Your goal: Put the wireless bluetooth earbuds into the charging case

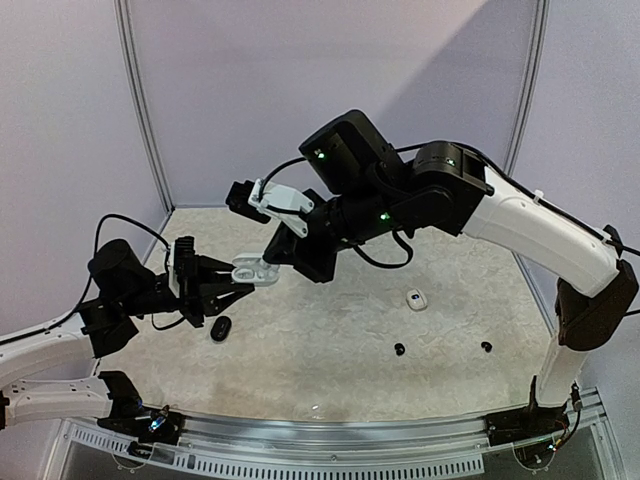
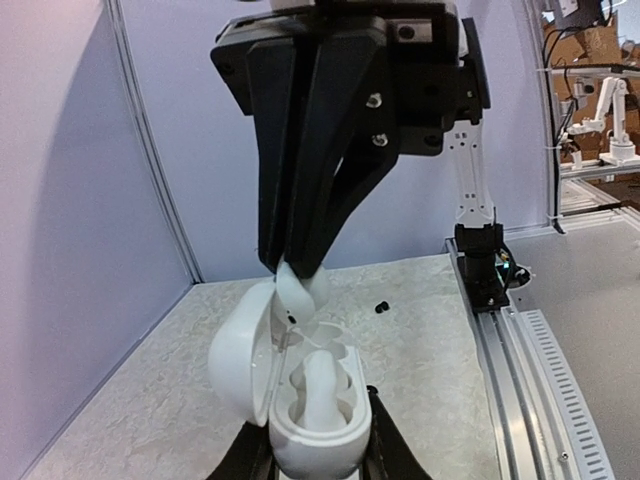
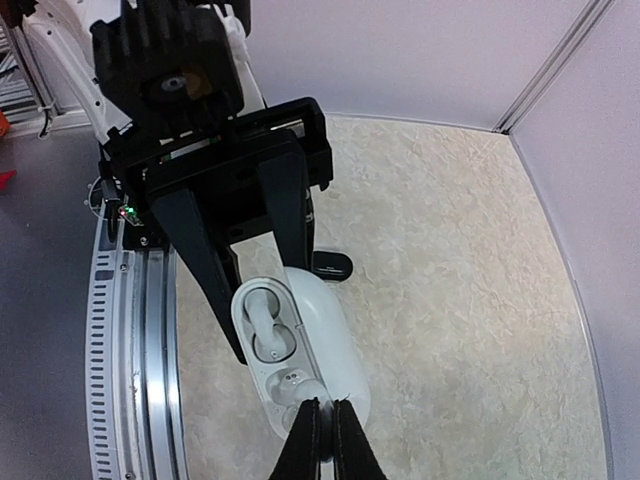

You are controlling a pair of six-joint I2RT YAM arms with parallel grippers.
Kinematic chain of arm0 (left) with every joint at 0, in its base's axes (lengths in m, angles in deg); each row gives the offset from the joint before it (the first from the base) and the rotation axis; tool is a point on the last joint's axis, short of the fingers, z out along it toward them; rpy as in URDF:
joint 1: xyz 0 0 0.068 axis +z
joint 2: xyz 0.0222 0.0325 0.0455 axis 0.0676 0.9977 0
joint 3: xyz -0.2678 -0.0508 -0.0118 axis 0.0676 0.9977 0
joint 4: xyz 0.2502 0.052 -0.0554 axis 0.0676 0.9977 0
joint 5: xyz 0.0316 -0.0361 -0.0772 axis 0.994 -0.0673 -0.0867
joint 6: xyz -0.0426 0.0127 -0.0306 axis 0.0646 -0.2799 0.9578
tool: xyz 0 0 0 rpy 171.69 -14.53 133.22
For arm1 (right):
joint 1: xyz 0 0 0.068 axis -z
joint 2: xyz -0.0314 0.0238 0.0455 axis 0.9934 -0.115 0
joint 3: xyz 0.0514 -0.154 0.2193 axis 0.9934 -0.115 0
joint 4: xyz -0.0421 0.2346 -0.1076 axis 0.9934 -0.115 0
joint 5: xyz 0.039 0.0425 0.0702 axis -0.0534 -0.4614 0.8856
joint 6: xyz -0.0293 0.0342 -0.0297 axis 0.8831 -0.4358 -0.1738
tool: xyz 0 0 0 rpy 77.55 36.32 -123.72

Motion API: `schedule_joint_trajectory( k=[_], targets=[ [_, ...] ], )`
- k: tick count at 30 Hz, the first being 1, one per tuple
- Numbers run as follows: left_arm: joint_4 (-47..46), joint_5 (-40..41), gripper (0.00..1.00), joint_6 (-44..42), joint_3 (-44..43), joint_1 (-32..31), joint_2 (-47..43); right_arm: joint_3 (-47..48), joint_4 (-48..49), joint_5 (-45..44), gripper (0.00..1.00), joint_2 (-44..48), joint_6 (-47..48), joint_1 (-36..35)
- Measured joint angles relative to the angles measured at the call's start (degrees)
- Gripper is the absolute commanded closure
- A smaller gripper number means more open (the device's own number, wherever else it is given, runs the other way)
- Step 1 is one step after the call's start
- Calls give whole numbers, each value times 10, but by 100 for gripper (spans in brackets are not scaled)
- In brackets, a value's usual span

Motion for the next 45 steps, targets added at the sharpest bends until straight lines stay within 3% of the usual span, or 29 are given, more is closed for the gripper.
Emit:
schedule_joint_trajectory(
  k=[15,30,45],
  targets=[
    [-41,-46,100,52,1,0,8,-112,93,52,100,69,41,1],
    [-42,-53,100,87,-2,0,10,-117,99,62,100,70,82,-4],
    [-38,-43,100,115,-9,0,16,-117,97,14,100,62,111,-19]
  ],
)
